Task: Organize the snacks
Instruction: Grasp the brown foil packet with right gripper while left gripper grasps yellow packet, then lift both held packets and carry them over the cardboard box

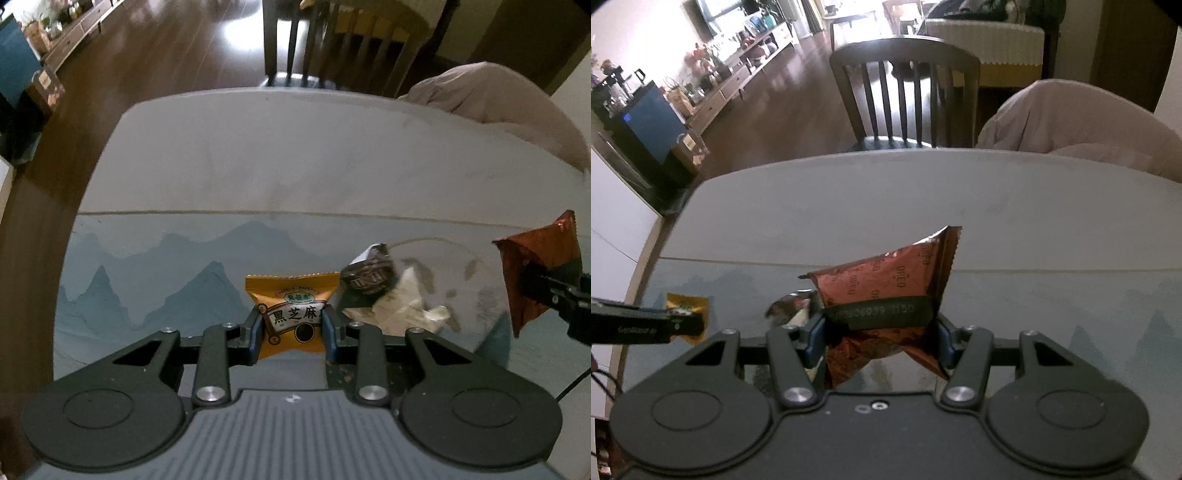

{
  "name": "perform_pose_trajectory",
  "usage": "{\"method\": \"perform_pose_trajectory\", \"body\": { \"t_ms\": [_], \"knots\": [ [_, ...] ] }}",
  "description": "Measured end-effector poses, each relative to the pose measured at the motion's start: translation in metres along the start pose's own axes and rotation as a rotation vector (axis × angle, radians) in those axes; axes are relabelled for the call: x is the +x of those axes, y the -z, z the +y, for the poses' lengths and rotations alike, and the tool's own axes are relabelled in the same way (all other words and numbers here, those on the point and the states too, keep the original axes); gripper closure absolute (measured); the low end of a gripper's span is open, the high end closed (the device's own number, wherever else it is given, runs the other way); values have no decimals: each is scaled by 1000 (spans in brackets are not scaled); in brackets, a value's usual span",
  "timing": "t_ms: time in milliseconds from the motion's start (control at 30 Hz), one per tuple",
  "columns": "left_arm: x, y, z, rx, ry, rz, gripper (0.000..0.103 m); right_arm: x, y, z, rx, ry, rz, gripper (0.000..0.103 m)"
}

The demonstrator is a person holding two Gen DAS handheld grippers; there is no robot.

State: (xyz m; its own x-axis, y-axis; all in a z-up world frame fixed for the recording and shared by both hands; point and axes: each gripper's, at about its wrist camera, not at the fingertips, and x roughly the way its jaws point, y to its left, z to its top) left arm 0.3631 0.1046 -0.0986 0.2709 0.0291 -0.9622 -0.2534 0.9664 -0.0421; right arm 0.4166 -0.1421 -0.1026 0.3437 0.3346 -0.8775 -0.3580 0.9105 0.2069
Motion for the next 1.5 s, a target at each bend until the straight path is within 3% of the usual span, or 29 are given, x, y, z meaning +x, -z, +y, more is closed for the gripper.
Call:
{"method": "perform_pose_trajectory", "body": {
  "t_ms": [267, 467, 1067, 1500],
  "knots": [
    [-61, 16, -2, 38, 12, -121, 72, -53, 18, 17, -21, -12, -60, 47],
    [-100, 42, -1, 84, 36, -151, 72, -85, 38, 34, -34, -25, -89, 47],
    [-153, 139, 8, 179, 86, -129, 72, -131, 100, 78, -86, -55, -85, 47],
    [-132, 197, 12, 216, 102, -46, 72, -119, 140, 103, -87, -64, -26, 47]
  ]
}}
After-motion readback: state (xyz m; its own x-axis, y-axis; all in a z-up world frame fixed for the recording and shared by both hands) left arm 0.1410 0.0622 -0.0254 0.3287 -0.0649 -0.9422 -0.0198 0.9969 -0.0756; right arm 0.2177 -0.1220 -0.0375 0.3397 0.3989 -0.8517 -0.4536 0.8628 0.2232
